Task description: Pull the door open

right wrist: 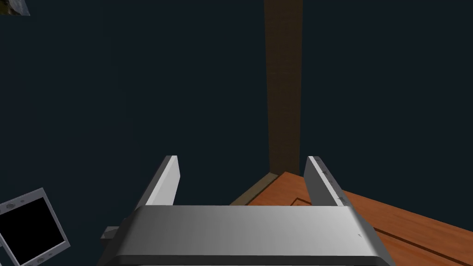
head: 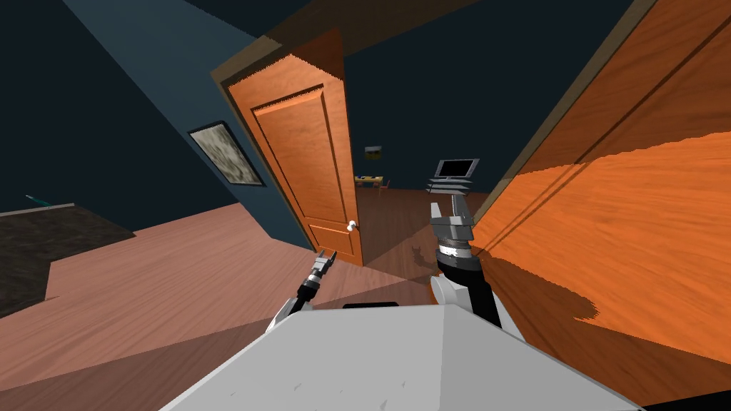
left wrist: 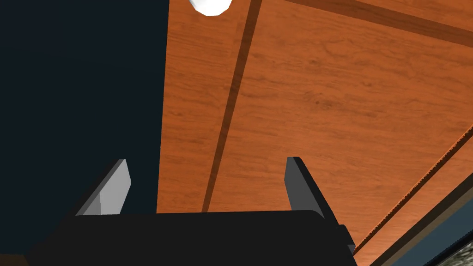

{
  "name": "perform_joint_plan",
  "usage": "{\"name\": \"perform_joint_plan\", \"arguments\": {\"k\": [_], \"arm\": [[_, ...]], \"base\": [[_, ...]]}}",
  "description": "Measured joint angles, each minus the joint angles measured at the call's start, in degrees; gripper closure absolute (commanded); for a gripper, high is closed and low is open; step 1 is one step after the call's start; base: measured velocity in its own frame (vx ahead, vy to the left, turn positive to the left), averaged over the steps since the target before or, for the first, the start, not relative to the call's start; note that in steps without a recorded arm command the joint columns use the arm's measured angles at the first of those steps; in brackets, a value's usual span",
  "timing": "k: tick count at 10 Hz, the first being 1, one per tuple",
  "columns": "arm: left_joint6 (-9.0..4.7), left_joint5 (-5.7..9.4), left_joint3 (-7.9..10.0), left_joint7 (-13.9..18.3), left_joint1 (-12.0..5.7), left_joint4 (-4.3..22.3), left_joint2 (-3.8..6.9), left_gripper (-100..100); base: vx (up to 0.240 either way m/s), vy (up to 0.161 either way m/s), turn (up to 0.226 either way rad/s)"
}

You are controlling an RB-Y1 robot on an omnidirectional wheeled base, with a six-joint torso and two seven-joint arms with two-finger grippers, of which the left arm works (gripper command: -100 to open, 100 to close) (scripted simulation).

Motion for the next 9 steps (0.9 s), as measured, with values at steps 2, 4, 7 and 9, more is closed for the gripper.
{"name": "perform_joint_plan", "arguments": {"k": [2,4,7,9], "arm": [[-0.96,-0.64,0.02,-1.8,-0.75,2.7,0.49,-100],[-1.62,-1.13,0.02,-3.2,-1.29,4.6,0.81,-100],[-3.24,-2.09,0.08,-5.9,-2.38,8.8,1.53,-100],[-3.93,-2.62,0.07,-7.5,-2.93,10.8,1.78,-100]], "base": [[0.12,-0.057,-0.009],[0.107,-0.044,-0.014],[0.138,-0.063,-0.013],[0.115,-0.036,-0.009]]}}
